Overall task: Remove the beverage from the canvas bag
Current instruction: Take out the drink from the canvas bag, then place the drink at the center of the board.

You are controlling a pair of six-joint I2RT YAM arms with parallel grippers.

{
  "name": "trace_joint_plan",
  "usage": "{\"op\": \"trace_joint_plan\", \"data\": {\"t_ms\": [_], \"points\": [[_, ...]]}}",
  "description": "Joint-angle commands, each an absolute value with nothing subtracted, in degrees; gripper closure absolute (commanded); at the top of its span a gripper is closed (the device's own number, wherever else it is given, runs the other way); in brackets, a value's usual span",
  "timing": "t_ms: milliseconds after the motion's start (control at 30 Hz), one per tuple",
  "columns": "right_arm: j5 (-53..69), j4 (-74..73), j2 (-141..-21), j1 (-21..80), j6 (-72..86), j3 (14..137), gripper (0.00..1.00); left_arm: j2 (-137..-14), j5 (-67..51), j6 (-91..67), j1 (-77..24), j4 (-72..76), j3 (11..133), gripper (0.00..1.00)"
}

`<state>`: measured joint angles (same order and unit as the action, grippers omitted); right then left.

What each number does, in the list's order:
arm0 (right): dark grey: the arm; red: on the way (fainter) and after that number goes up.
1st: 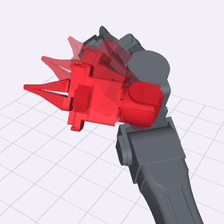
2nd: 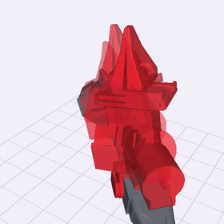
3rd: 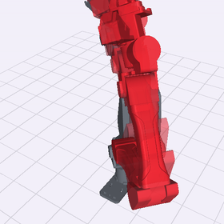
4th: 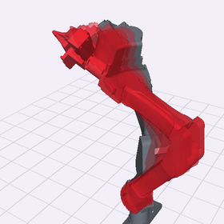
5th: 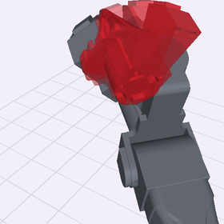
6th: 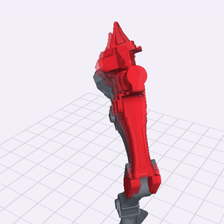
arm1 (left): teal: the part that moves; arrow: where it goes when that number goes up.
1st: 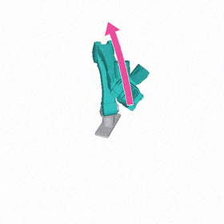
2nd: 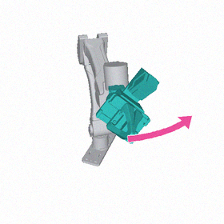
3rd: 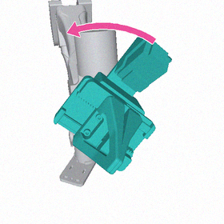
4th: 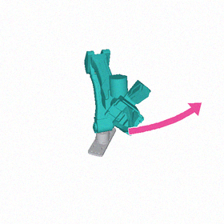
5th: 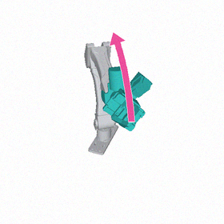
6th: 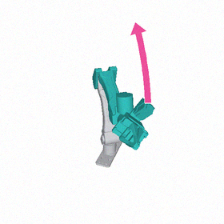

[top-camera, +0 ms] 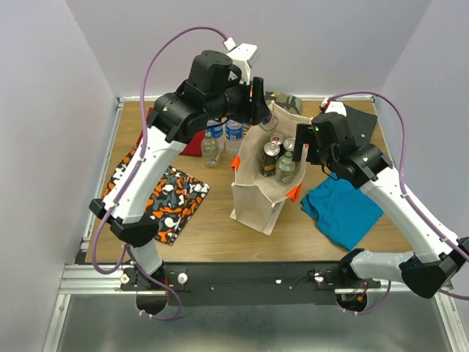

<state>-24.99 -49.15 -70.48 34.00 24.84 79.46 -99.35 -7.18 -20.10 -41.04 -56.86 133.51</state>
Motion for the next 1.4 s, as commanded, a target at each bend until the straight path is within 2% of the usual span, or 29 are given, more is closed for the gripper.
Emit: {"op": "trace_joint_plan", "data": {"t_ms": [0, 700, 1367], "points": [[-24.43, -47.64, -69.52, 33.84, 24.87, 79.01, 0.0, -93.7, -4.05, -20.74, -39.12, -49.13, 135.18, 1.0], [-25.14, -47.64, -70.49, 33.75, 24.96, 79.01, 0.0, -87.71, 13.71, -20.74, -34.1, -52.12, 126.56, 1.0], [-25.75, -46.67, -71.81, 33.75, 24.61, 78.66, 0.0, -85.43, 8.44, -22.42, -33.75, -47.57, 101.79, 1.0]]}}
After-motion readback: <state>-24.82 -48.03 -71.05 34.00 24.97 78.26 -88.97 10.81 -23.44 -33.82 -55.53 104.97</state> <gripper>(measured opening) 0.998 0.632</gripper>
